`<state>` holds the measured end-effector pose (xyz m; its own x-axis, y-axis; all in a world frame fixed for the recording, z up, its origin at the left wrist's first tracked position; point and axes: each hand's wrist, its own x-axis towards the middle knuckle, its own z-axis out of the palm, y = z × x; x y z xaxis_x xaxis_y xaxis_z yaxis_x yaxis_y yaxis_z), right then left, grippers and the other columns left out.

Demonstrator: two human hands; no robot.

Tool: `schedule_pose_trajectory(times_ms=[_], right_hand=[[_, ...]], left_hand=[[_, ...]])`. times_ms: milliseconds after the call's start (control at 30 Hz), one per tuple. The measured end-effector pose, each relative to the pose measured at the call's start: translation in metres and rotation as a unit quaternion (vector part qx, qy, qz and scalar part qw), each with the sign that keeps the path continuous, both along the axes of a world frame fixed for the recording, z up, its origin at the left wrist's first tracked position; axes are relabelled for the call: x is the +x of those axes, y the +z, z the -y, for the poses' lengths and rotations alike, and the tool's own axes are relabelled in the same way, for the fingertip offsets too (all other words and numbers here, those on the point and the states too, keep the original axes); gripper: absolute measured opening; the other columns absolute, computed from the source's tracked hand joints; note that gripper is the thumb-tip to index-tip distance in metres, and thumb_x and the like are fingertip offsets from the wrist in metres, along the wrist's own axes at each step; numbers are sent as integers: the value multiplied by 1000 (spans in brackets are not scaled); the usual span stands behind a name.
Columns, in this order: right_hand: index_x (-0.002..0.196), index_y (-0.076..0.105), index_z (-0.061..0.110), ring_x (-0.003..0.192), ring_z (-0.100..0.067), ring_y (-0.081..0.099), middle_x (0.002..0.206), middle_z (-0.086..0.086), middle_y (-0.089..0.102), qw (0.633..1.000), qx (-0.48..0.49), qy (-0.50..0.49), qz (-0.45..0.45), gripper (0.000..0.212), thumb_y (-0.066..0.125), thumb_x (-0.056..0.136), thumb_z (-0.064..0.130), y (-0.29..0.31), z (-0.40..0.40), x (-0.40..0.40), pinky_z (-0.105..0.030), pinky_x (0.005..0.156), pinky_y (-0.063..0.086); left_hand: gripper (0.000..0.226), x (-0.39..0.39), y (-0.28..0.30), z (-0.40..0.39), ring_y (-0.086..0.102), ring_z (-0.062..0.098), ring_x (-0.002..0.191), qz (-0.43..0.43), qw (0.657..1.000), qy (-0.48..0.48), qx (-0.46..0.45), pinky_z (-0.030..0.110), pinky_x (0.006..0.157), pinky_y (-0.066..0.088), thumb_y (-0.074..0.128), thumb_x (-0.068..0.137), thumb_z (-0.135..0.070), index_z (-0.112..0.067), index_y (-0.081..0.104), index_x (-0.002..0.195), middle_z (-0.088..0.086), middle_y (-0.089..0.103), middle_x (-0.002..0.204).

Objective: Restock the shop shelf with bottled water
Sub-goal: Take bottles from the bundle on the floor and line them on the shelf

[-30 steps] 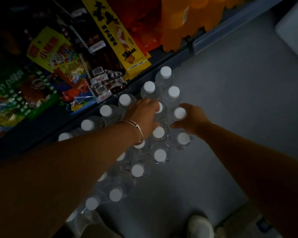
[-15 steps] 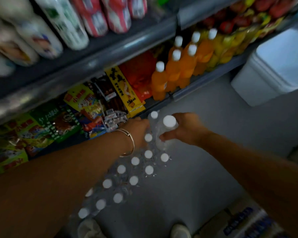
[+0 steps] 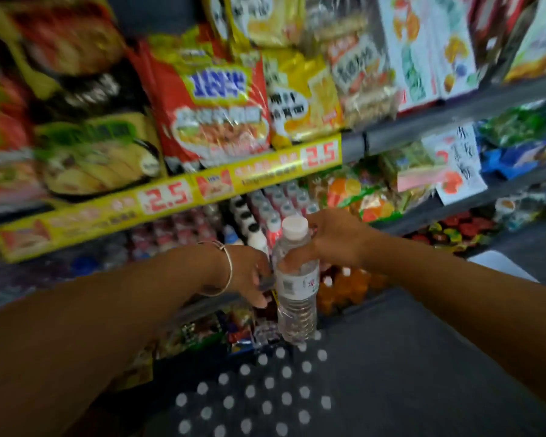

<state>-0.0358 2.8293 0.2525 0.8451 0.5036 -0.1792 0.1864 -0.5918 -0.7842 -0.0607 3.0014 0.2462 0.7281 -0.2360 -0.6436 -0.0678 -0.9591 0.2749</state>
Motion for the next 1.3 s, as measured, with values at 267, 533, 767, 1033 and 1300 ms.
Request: schedule_pose_trajectory(times_ms=[267,533,767,1033,1300], right_hand=[[75,72,15,62,-18,66,69,0,69,995,73,27,67,20,83,64,27,215,-43,-32,-35,59,58],[83,67,2,55,-25,68,67,-15,69,973,138,21,183,35,77,69,33,398,-93,-52,-34,56,59],[96,67,-2,48,-23,66,67,-17,68,952,149,-2,268,48,73,72,40,513,-148,-37,-29,48,56],[94,66,-1,58,-29,67,71,-17,68,935,151,-65,316,46,76,69,36,574,-232,7,-42,64,60],[86,64,2,57,-25,66,71,-13,65,929,158,-112,316,42,79,69,37,569,-318,76,-39,59,59]], left_hand=[[49,-46,208,-44,55,4,68,81,995,66,-6,18,67,46,70,81,-14,-7,50,125,4,64,104],[16,-78,376,-98,56,5,70,188,970,126,-88,18,63,48,68,82,-10,-23,60,85,-7,61,77],[21,-65,479,-162,61,-3,64,274,951,113,-84,17,68,53,66,83,-11,-14,61,104,-3,64,82],[31,-16,522,-249,61,9,79,372,909,127,-137,24,78,52,72,79,-15,-9,62,108,-1,63,85],[28,65,501,-304,58,17,80,406,897,142,-100,34,79,53,77,73,-31,-13,62,89,7,64,91]])
